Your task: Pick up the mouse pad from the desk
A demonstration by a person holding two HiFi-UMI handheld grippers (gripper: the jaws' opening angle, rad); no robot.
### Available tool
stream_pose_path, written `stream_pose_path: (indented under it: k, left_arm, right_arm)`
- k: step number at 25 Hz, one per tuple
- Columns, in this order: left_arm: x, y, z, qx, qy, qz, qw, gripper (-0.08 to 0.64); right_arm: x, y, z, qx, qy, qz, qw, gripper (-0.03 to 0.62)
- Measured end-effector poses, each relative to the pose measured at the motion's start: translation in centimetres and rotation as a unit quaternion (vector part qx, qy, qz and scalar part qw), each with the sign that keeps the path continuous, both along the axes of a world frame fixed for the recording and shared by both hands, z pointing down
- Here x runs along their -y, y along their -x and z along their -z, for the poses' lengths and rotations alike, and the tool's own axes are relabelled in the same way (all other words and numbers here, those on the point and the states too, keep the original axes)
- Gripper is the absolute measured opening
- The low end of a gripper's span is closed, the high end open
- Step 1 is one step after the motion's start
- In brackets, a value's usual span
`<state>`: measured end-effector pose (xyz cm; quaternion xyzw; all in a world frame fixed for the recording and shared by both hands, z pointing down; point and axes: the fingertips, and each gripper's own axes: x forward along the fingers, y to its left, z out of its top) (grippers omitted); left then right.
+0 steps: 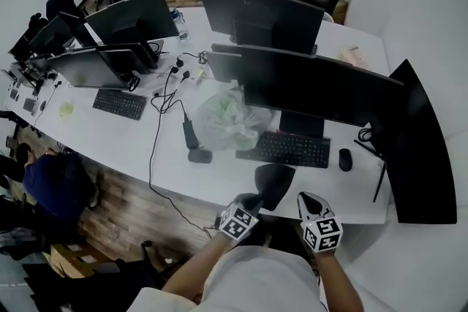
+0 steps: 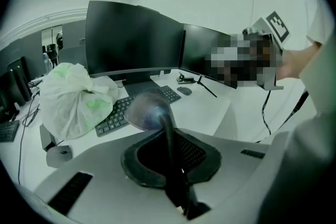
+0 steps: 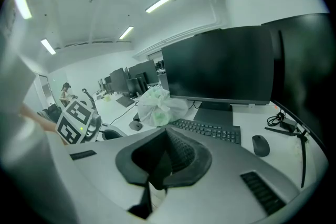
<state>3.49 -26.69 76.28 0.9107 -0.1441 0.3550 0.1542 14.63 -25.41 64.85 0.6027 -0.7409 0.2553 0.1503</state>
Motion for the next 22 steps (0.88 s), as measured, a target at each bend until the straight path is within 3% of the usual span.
stream_pose_path:
  k: [6, 13, 22]
  left_arm:
    - [0.0, 0.8, 3.0, -0.021, -0.018, 0.002, 0.9996, 0.047]
    - [0.1, 0.8, 9.6, -0.071, -0.038, 0.024, 0.9964, 0.046]
    - [-3.9, 0.9, 14.5, -0.115, -0.049, 0.068, 0.9898, 0.048]
  right_arm:
    - [-0.5, 0.5, 2.4, -0.008, -0.018, 0.003, 1.000, 0.012]
    - [-1.9, 0.1, 5.0, -0.011, -0.037, 0.007, 0.999, 0.012]
    - [-7.1, -1.0, 7.1, -0.005, -0.056, 0.010, 0.998, 0.012]
